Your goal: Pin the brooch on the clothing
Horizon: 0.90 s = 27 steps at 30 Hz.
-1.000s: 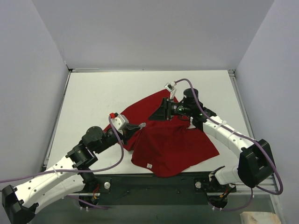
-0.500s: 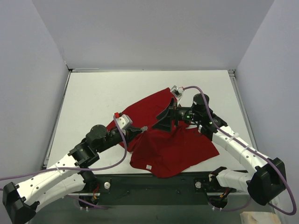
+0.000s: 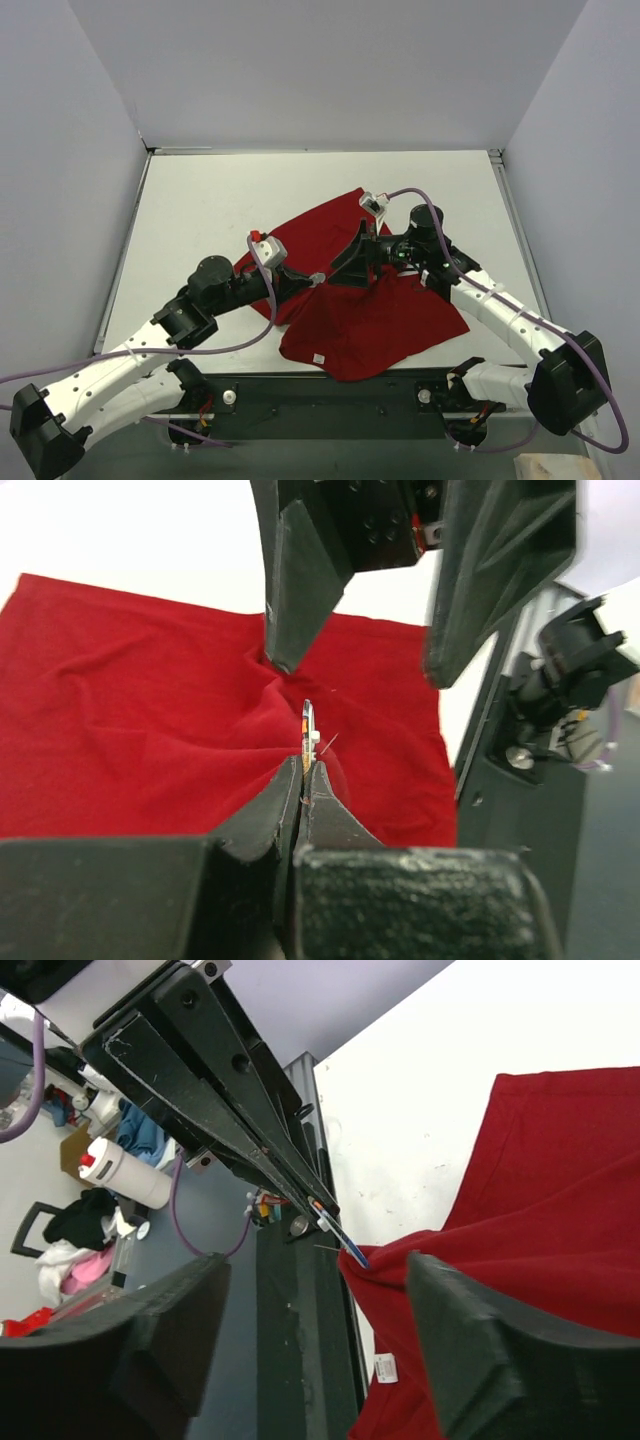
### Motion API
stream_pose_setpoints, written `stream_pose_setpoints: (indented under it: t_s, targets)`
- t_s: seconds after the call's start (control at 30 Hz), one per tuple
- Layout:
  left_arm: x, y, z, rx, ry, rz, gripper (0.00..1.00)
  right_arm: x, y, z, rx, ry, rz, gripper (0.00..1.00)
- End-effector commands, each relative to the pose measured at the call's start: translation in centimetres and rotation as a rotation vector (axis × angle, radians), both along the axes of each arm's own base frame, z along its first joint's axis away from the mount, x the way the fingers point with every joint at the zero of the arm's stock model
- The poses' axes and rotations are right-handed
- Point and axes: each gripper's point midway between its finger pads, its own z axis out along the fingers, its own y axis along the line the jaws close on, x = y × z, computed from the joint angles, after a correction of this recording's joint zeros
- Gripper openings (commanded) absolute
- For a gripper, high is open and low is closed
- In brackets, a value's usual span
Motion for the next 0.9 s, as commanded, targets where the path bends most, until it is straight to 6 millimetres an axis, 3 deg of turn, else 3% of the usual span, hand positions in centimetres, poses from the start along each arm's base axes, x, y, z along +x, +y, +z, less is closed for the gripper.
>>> stream_pose_setpoints:
  t_s: [0.0,0.03,0.17,0.57,0.87]
  targets:
    - [-0.5,-1.0,5.2,-0.170,-0.035,-0.104,0.00,-1.1,0.7,2.5,0.080,-0.088,0.097,0.65]
    - [-0.7,-1.0,5.4,-0.188,-0.033,-0.130,0.00,-1.2,0.8,2.4,0.081,-0.083,0.100,0.60]
    - [-0.5,-0.5,6.9,-0.272,-0.028,-0.164,0.00,-1.9,1.2,3.0,0.101,-0.083,0.121,0.57]
    - [-0.9,-0.7,7.3,-0.293,-0.011,-0.228,0.00,-0.9,1.7,2.6,0.087,-0.071,0.073,0.53]
    - [-1.2,-0.7,7.2,-0.296,-0.006,-0.247,0.00,-0.7,1.7,3.6,0.117,-0.083,0.064,0.40]
